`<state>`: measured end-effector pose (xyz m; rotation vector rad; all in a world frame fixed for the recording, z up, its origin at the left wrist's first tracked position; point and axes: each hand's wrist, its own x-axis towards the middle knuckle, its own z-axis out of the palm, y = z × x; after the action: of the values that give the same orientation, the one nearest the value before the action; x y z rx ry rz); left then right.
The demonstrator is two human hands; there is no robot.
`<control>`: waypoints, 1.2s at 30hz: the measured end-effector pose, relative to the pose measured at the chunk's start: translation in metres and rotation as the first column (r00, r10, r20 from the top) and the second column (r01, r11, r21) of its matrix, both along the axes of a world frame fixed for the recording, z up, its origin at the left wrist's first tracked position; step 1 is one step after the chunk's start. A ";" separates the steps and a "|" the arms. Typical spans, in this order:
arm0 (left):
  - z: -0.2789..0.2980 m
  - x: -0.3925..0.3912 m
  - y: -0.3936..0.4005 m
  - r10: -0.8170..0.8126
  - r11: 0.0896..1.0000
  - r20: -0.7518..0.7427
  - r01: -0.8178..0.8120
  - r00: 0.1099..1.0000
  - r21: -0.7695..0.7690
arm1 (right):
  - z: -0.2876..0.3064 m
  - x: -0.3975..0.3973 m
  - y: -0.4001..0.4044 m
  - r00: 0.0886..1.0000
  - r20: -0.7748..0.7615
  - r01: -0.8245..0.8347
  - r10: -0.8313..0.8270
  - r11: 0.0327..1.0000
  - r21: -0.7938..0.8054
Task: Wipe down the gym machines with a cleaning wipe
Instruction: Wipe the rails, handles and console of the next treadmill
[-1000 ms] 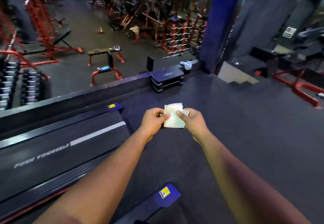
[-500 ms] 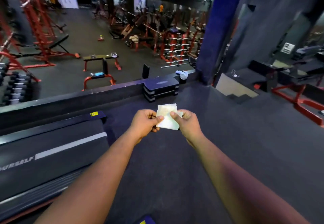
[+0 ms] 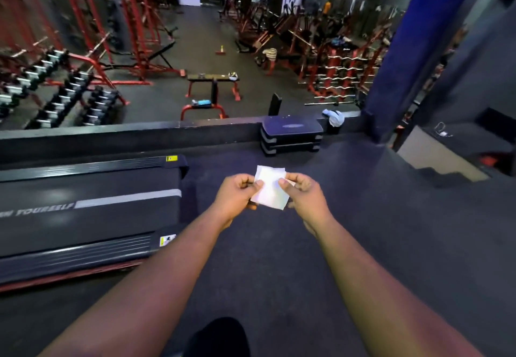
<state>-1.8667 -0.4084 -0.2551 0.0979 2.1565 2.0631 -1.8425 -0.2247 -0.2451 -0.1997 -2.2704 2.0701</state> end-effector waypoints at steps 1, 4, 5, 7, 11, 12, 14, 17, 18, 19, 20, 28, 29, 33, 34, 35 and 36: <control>0.000 -0.005 -0.001 0.026 1.000 -0.009 -0.026 1.000 0.009 | 0.002 -0.009 -0.002 0.999 0.016 -0.045 0.045 0.999 -0.003; -0.001 -0.019 -0.014 0.020 0.999 -0.004 -0.019 1.000 0.050 | 0.001 -0.036 -0.015 0.994 0.016 -0.106 0.106 0.994 0.018; -0.003 -0.024 -0.020 0.008 0.998 0.005 -0.009 1.000 0.056 | -0.001 -0.046 -0.022 0.995 0.015 -0.104 0.103 0.995 0.014; -0.010 -0.039 -0.038 0.042 0.996 0.029 -0.044 0.999 0.076 | -0.002 -0.069 -0.042 0.993 0.015 -0.115 0.115 0.993 -0.009; -0.028 -0.085 -0.078 0.153 0.973 0.079 -0.164 0.985 0.161 | -0.004 -0.119 -0.080 0.991 0.027 -0.135 0.135 0.991 -0.007; -0.030 -0.099 -0.088 0.180 0.961 0.088 -0.195 0.980 0.197 | -0.006 -0.133 -0.087 0.987 0.041 -0.158 0.158 0.987 -0.003; -0.033 -0.135 -0.111 0.251 0.926 0.090 -0.266 0.964 0.267 | -0.010 -0.170 -0.108 0.970 0.078 -0.232 0.229 0.972 0.045; -0.040 -0.184 -0.145 0.290 0.909 0.081 -0.301 0.954 0.287 | -0.019 -0.235 -0.143 0.941 0.098 -0.337 0.324 0.923 0.187; -0.041 -0.197 -0.155 0.275 0.919 0.062 -0.282 0.959 0.275 | -0.019 -0.253 -0.155 0.930 0.080 -0.368 0.359 0.910 0.190; -0.040 -0.216 -0.173 0.279 0.926 0.030 -0.277 0.960 0.258 | -0.021 -0.281 -0.174 0.908 0.062 -0.418 0.414 0.892 0.174; -0.041 -0.230 -0.187 0.284 0.935 -0.008 -0.276 0.959 0.222 | -0.023 -0.301 -0.190 0.888 0.054 -0.458 0.456 0.875 0.155; -0.026 -0.262 -0.329 0.524 0.851 -0.070 -0.520 0.849 0.072 | -0.018 -0.388 -0.348 0.687 0.086 -0.726 0.721 0.678 0.115; -0.027 -0.258 -0.349 0.567 0.824 -0.049 -0.566 0.822 0.035 | -0.020 -0.394 -0.373 0.659 0.083 -0.752 0.748 0.650 0.113; -0.035 -0.228 -0.406 0.678 0.735 0.046 -0.677 0.733 -0.049 | -0.031 -0.399 -0.452 0.521 0.100 -0.853 0.847 0.519 0.048; -0.036 -0.219 -0.417 0.742 0.670 0.048 -0.739 0.668 -0.069 | -0.034 -0.399 -0.474 0.458 0.102 -0.889 0.883 0.458 0.023; -0.036 -0.212 -0.427 0.793 0.608 0.044 -0.787 0.607 -0.100 | -0.038 -0.400 -0.491 0.406 0.093 -0.913 0.909 0.407 0.007; -0.035 -0.202 -0.435 0.850 0.525 0.028 -0.840 0.527 -0.133 | -0.041 -0.398 -0.509 0.327 0.087 -0.944 0.941 0.329 -0.007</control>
<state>-2.0689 -0.8433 -0.2899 -1.3172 2.5087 2.2372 -2.2408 -0.7337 -0.2859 1.4945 -2.7991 2.3395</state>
